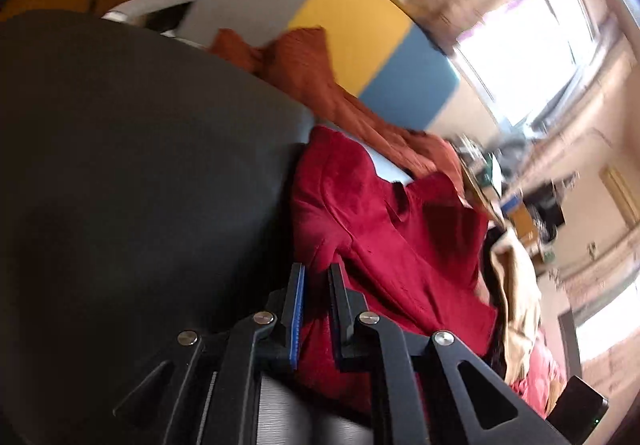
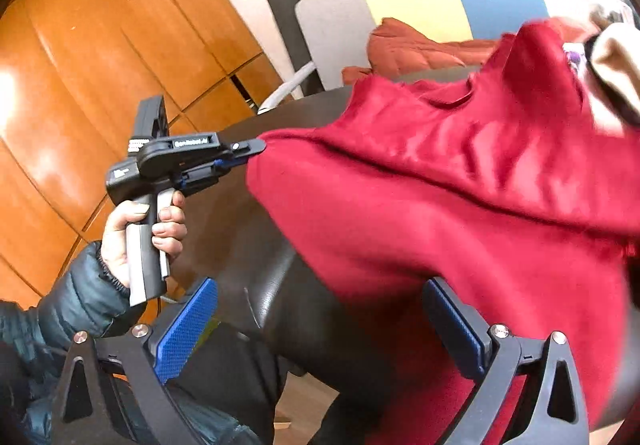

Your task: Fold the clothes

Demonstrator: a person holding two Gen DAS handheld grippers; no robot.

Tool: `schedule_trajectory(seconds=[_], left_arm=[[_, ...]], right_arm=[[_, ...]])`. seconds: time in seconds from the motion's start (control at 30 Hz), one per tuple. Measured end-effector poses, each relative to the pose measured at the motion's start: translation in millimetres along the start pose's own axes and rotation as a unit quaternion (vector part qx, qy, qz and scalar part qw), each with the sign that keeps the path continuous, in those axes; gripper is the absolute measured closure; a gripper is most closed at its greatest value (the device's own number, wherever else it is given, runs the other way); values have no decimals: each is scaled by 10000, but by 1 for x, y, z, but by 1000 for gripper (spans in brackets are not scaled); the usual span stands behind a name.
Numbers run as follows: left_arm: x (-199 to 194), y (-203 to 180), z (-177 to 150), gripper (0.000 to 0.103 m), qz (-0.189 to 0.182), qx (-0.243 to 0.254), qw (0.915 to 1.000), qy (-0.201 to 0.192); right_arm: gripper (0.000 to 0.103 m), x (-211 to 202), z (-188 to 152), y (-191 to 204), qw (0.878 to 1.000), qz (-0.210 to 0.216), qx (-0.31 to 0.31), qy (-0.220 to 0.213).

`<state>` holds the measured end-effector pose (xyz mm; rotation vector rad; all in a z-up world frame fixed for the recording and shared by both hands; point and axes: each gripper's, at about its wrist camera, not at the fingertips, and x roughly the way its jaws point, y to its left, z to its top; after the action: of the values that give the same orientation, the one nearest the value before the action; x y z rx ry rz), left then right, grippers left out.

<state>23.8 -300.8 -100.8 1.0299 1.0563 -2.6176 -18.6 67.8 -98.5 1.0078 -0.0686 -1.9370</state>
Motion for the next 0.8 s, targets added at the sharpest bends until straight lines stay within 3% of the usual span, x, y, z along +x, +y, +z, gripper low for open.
schedule_trajectory(seconds=[0.1,0.3,0.53,0.8], left_arm=[[-16,28,2,95,197,-144,9996,-140],[-41,63,-33,93,267,-19,9996,20],[-20,42,-81,93,23,424,9965,715],[29,-17,-107,93,-416,841,9864,1352]], right_arm=[[0,3,0,-1,9997,-254,-62,11],[0,24,2,-3,9985,-441,-82,328],[0,45,9,-24,9968,-590,128,521],[0,67,28,-83,9906,-1233,389,453]])
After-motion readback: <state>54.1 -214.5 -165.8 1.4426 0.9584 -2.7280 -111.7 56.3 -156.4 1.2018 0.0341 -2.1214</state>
